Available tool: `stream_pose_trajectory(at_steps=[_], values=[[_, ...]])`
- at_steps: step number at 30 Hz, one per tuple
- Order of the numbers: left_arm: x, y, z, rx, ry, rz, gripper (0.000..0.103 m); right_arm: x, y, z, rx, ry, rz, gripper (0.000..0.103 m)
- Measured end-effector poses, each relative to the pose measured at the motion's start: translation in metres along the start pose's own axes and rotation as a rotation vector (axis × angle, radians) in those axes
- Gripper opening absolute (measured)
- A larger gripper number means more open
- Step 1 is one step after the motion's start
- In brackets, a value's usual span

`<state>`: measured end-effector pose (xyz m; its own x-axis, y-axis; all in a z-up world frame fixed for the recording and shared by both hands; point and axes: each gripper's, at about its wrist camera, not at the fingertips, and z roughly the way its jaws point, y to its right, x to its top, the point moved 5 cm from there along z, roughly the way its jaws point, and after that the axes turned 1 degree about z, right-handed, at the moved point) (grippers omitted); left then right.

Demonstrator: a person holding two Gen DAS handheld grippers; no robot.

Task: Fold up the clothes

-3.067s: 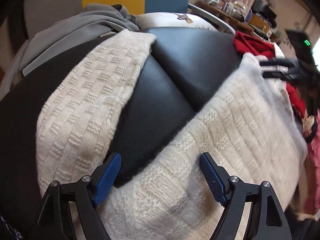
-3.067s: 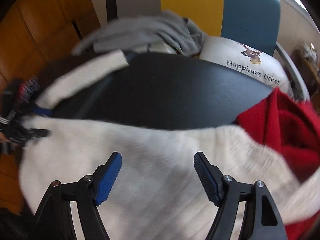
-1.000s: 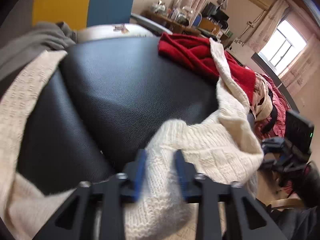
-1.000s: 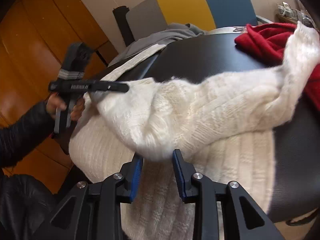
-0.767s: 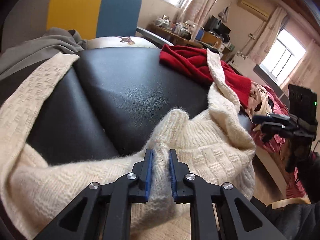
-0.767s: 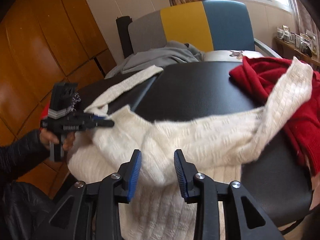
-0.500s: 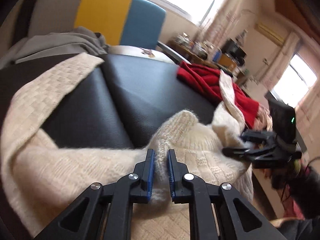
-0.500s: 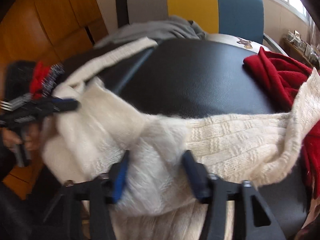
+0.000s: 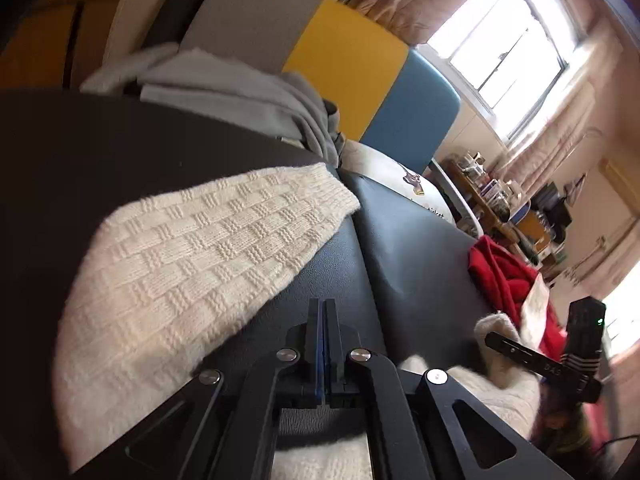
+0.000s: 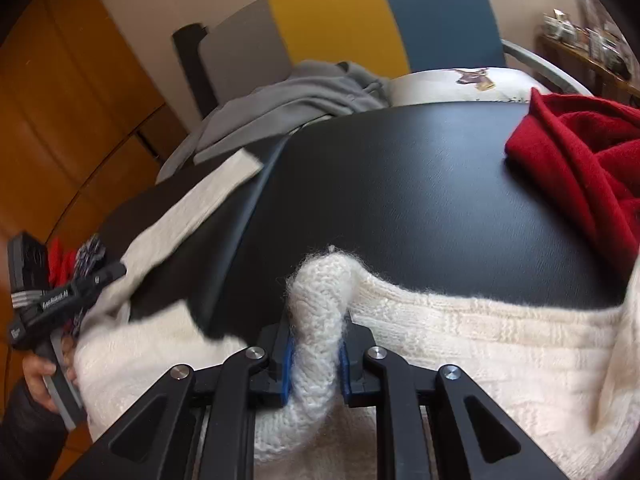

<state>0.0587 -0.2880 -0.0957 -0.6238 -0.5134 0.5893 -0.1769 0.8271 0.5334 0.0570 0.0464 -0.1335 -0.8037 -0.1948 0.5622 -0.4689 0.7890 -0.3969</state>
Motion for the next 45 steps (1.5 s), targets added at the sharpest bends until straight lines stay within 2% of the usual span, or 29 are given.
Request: stream_pose_trajectory(at_steps=[1, 3, 4, 5, 7, 10, 12, 13, 14, 16, 19, 22, 26, 30, 33, 34, 36, 37, 40, 42, 44, 45], values=[[0.0, 0.002, 0.001, -0.032, -0.017, 0.028, 0.0, 0.002, -0.001, -0.004, 0.008, 0.013, -0.006, 0.016], [-0.006, 0.011, 0.012, -0.081, -0.094, 0.088, 0.009, 0.004, -0.001, -0.008, -0.011, 0.027, -0.058, 0.016], [-0.011, 0.014, 0.019, -0.126, -0.154, 0.083, 0.028, 0.005, -0.001, -0.008, -0.017, 0.031, -0.075, 0.016], [-0.015, 0.016, 0.028, -0.172, -0.22, 0.051, 0.058, 0.004, 0.0, -0.005, -0.014, 0.027, -0.073, 0.016], [-0.022, 0.021, 0.043, -0.263, -0.34, -0.021, 0.078, 0.002, 0.003, 0.001, -0.008, 0.019, -0.069, 0.016], [-0.029, 0.027, 0.051, -0.256, -0.398, -0.013, 0.077, -0.002, 0.006, 0.009, 0.001, 0.008, -0.062, 0.02], [-0.033, 0.031, 0.056, -0.24, -0.43, 0.0, 0.068, -0.004, 0.009, 0.015, 0.007, 0.001, -0.058, 0.02], [-0.035, 0.033, 0.059, -0.232, -0.446, 0.006, 0.047, -0.005, 0.01, 0.018, 0.01, -0.003, -0.056, 0.021], [-0.036, 0.031, 0.062, -0.198, -0.459, 0.007, 0.012, -0.006, 0.011, 0.021, 0.013, -0.007, -0.054, 0.021], [-0.031, 0.024, 0.068, -0.16, -0.44, -0.031, 0.012, -0.008, 0.013, 0.027, 0.019, -0.014, -0.05, 0.021], [-0.009, 0.01, 0.07, -0.083, -0.327, -0.03, 0.012, 0.0, 0.012, 0.039, 0.008, -0.012, -0.043, 0.021], [0.016, -0.012, 0.076, -0.025, -0.254, -0.055, 0.012, 0.016, 0.005, 0.058, -0.002, 0.001, -0.045, 0.024], [0.051, -0.04, 0.087, 0.045, -0.182, -0.04, 0.012, 0.046, -0.006, 0.089, -0.009, 0.016, -0.052, 0.024], [0.09, -0.076, 0.092, 0.186, -0.05, -0.008, 0.016, 0.073, -0.014, 0.115, -0.036, 0.04, -0.046, 0.025], [0.114, -0.111, 0.085, 0.312, 0.074, -0.095, 0.011, 0.092, -0.013, 0.13, -0.072, 0.066, -0.021, 0.027], [0.12, -0.122, 0.083, 0.312, 0.097, -0.142, 0.01, 0.097, -0.01, 0.133, -0.072, 0.076, 0.002, 0.03], [0.127, -0.14, 0.08, 0.321, 0.105, -0.215, 0.01, 0.108, 0.0, 0.138, -0.016, 0.089, 0.073, 0.033], [0.129, -0.141, 0.081, 0.325, 0.106, -0.22, 0.01, 0.114, 0.004, 0.14, 0.011, 0.088, 0.097, 0.035], [0.128, -0.122, 0.067, 0.276, 0.125, -0.164, 0.01, 0.13, 0.012, 0.132, 0.036, 0.09, 0.119, 0.035], [0.123, -0.101, 0.05, 0.212, 0.141, -0.126, 0.011, 0.135, 0.012, 0.104, 0.051, 0.155, 0.097, 0.035], [0.104, -0.075, 0.038, 0.151, 0.123, -0.086, 0.026, 0.132, 0.013, 0.071, 0.066, 0.21, 0.082, 0.035], [0.087, -0.063, 0.03, 0.13, 0.111, -0.066, 0.029, 0.123, 0.014, 0.055, 0.079, 0.216, 0.065, 0.035]])
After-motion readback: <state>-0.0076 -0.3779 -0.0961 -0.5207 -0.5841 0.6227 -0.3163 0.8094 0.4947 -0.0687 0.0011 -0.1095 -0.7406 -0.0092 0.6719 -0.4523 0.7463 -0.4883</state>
